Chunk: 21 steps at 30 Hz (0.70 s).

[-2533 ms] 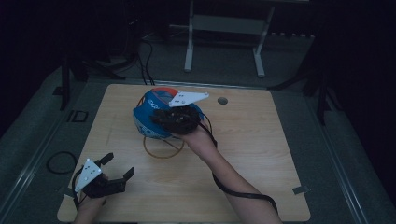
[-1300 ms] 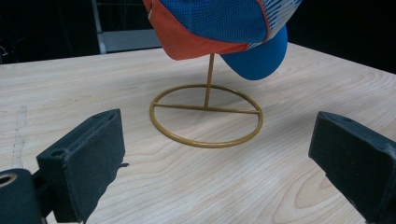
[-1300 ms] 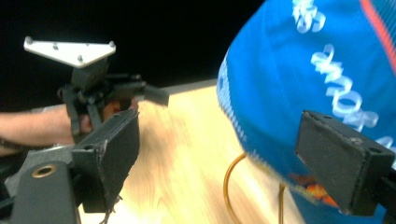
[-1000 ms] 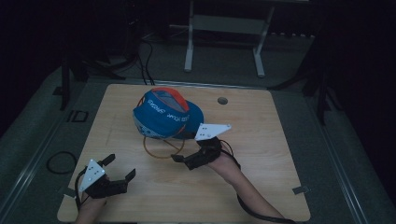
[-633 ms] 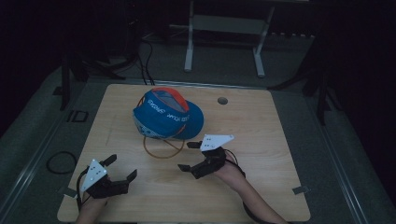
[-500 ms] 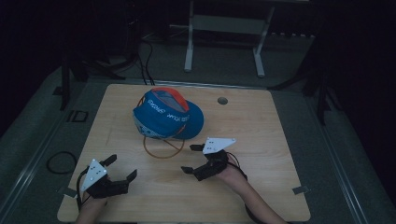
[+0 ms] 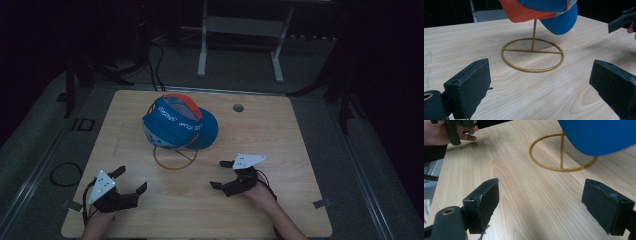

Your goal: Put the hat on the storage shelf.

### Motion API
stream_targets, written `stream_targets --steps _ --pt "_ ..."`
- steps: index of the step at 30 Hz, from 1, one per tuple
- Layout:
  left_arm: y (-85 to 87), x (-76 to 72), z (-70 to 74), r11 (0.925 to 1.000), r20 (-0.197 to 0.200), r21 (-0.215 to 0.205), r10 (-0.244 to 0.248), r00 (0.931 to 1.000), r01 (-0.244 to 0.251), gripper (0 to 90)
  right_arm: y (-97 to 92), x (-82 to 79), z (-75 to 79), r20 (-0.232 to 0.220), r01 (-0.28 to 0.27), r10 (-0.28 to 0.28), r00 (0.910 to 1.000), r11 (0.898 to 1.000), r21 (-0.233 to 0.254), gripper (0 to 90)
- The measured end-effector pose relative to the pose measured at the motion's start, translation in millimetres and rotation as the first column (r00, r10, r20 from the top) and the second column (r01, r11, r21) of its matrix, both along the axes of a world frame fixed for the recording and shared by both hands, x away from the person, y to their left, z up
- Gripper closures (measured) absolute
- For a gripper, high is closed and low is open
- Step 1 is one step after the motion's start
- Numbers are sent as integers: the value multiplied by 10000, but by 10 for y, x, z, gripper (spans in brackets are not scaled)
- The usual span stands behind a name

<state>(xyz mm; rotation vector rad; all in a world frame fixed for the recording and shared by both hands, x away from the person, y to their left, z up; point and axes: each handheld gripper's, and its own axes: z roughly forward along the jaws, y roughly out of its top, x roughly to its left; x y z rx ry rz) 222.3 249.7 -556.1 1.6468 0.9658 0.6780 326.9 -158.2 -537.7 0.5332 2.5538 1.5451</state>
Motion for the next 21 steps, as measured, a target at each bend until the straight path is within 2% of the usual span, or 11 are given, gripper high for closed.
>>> stream_targets --steps 9,12,21 --pt "-10 2 -7 10000 -52 -3 -23 10000 23 41 -256 -26 -132 -250 248 -259 9994 9989 -409 145" --pt "-4 4 -12 10000 -81 -43 17 10000 -17 41 -355 -26 -144 -269 447 -451 9986 9988 -178 145" --pt "-4 -1 -24 10000 -164 -30 -61 9998 61 41 -447 -16 -174 -321 559 -563 9979 9983 -139 146"
